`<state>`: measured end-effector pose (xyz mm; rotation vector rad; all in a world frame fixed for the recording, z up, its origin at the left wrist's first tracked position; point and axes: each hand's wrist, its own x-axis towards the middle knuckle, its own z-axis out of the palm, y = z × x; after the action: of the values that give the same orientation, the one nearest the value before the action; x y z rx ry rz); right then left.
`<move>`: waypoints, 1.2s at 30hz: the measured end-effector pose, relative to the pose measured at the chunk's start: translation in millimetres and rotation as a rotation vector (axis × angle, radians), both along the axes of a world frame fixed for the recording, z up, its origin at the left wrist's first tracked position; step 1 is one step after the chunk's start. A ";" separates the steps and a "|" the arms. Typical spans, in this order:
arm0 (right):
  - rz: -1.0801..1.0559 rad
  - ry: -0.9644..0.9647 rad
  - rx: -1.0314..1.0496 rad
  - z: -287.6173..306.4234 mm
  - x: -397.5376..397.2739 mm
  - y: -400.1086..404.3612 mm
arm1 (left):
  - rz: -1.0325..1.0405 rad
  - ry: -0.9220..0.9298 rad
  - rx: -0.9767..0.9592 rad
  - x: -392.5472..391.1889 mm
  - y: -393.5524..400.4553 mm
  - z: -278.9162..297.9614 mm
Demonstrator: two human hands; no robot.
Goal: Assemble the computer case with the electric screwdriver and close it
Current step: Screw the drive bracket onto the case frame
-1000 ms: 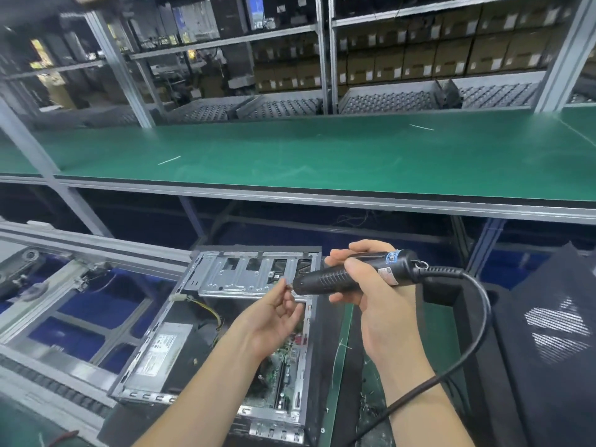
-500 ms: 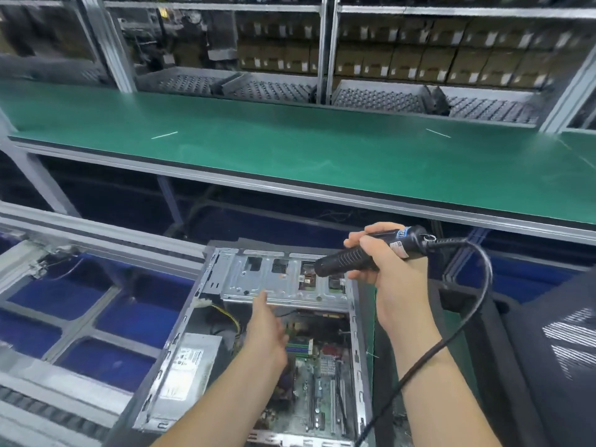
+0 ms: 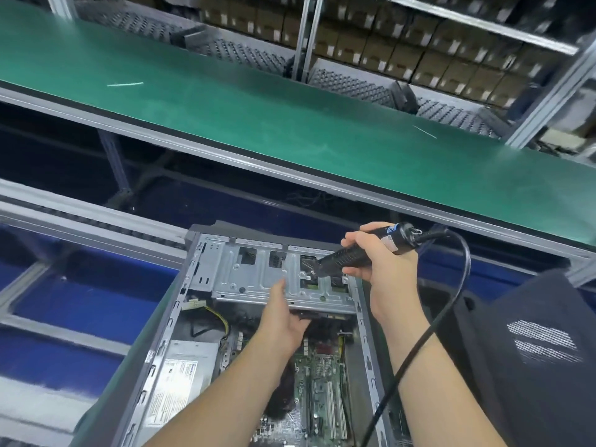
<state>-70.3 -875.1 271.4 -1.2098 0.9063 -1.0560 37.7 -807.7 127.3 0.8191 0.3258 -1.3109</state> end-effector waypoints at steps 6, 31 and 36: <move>0.010 -0.013 -0.011 -3.8 3.9 -3.5 | 0.019 -0.006 0.001 3.6 0.3 2.4; 0.072 0.020 -0.030 -5.3 11.0 -9.1 | -0.024 -0.034 -0.127 4.9 8.7 -3.0; 0.065 0.039 -0.033 -6.2 11.5 -11.6 | -0.018 -0.040 -0.119 4.2 8.1 -2.6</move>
<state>-58.8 -886.7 265.2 -1.2823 0.8767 -1.0018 41.9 -799.6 124.7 0.7480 0.2069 -1.3162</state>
